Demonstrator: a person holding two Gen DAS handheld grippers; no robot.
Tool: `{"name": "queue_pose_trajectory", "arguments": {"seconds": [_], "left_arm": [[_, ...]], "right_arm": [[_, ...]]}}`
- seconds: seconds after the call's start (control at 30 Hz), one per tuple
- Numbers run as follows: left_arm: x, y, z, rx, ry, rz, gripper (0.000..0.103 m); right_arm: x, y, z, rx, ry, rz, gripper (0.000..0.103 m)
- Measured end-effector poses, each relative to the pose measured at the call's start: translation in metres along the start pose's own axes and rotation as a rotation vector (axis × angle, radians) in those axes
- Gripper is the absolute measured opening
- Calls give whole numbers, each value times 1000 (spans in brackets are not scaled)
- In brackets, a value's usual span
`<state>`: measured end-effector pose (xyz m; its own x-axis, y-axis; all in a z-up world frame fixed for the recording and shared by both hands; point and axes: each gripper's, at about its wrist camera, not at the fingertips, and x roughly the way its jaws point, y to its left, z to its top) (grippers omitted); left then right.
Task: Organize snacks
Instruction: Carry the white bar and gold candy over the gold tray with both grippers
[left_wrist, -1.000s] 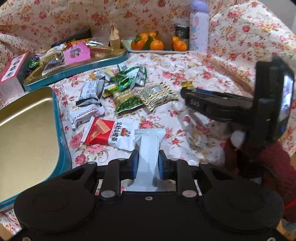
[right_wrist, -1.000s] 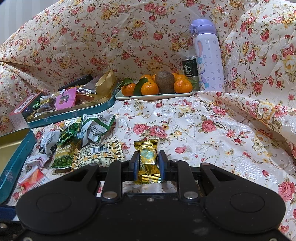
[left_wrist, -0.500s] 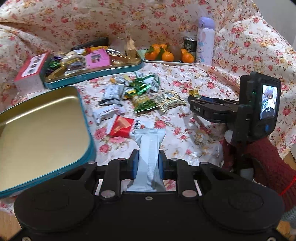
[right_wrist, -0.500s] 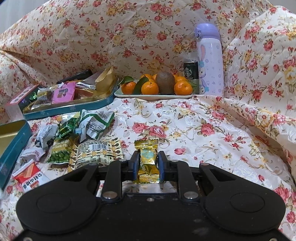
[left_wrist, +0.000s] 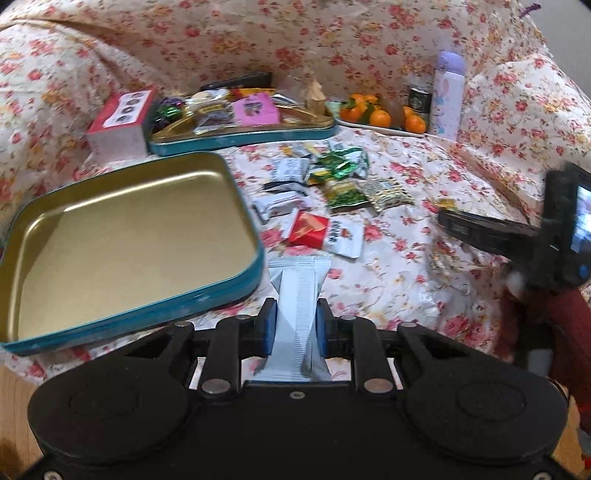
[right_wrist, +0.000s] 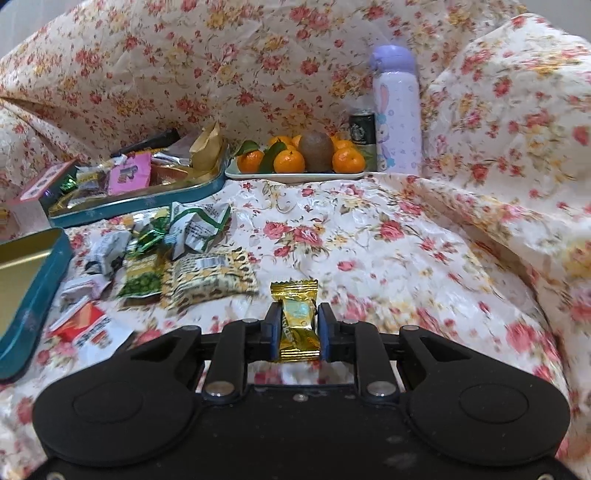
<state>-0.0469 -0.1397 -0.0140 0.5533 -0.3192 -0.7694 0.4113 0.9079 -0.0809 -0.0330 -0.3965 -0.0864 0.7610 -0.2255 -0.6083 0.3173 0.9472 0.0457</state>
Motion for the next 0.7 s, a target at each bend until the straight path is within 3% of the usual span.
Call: {"name": "queue_pose_trajectory", "arguments": {"seconds": [0.3,0.7], "left_arm": [[-13,31,-6,-46,-12,33,28],[-28,97,4,-115,-53,159,28]], "right_arm": [[-69,14,-21,29,-32,55,21],[-118,94,-24,-20,-16,316,21]]}}
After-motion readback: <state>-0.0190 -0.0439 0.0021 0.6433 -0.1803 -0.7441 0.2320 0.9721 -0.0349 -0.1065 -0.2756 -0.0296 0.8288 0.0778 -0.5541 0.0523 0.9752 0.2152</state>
